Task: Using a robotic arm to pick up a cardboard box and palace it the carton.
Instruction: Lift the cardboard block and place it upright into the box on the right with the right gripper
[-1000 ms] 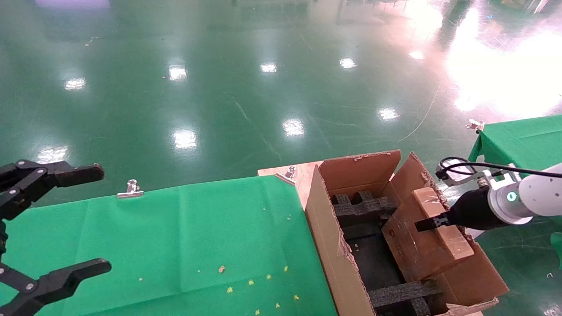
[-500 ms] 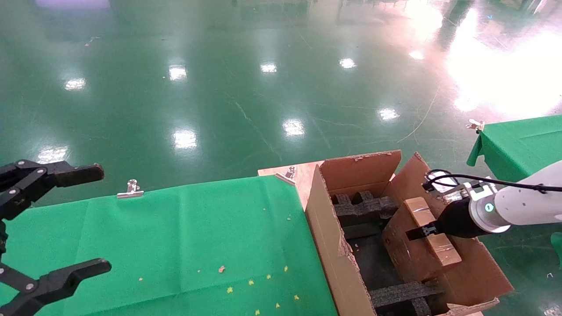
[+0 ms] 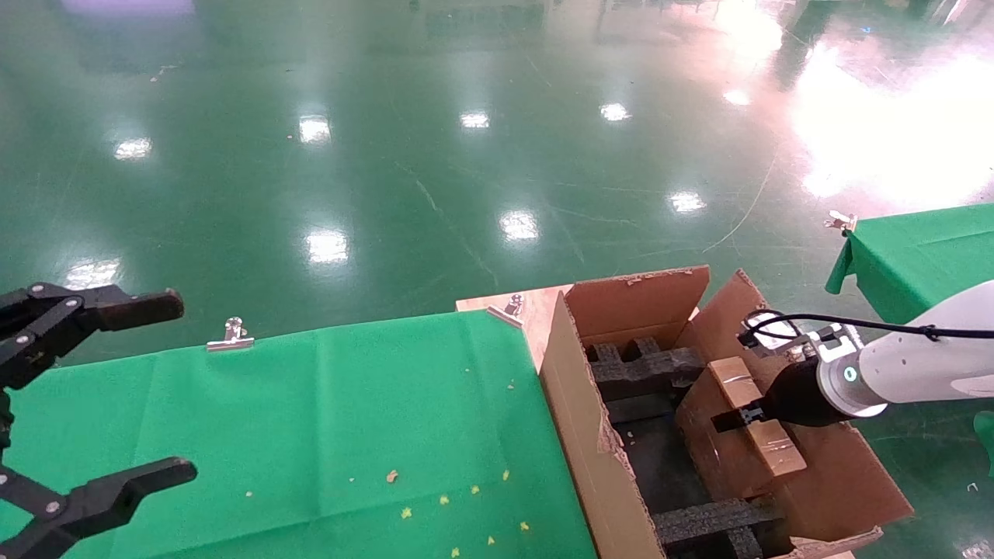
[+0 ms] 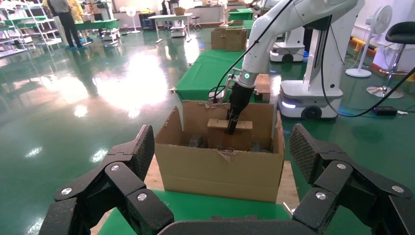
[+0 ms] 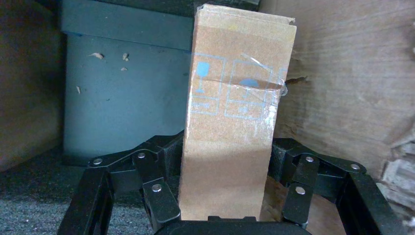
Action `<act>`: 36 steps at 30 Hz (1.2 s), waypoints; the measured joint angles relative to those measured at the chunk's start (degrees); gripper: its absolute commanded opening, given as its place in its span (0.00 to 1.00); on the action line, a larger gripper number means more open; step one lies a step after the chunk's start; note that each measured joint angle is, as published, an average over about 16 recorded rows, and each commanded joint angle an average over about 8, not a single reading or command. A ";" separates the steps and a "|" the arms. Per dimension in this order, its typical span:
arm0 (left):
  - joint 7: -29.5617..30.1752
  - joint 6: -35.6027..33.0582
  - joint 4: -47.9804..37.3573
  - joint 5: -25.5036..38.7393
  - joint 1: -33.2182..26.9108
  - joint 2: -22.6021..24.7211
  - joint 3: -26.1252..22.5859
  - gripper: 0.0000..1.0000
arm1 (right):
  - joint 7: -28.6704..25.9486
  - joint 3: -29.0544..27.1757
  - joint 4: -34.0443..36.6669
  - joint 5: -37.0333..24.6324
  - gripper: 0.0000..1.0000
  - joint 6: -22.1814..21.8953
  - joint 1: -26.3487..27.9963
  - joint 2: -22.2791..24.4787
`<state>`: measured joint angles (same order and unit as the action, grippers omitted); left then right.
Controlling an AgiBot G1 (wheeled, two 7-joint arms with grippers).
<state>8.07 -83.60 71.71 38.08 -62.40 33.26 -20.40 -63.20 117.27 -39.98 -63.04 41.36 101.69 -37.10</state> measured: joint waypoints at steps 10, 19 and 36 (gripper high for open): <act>0.00 0.01 -0.01 -0.01 0.01 0.00 0.00 1.00 | 1.66 -0.76 1.81 1.50 1.00 0.87 -1.10 -0.64; 0.00 0.01 -0.01 -0.01 0.01 0.00 0.00 1.00 | 1.59 -0.73 1.62 1.43 1.00 0.99 -0.91 -0.53; -0.01 0.01 -0.01 -0.01 0.01 0.00 -0.01 1.00 | 1.64 -1.13 -1.93 0.09 1.00 -0.35 2.61 1.48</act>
<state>8.06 -83.59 71.70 38.06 -62.40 33.26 -20.41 -61.56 116.13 -41.91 -62.95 41.01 104.30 -35.63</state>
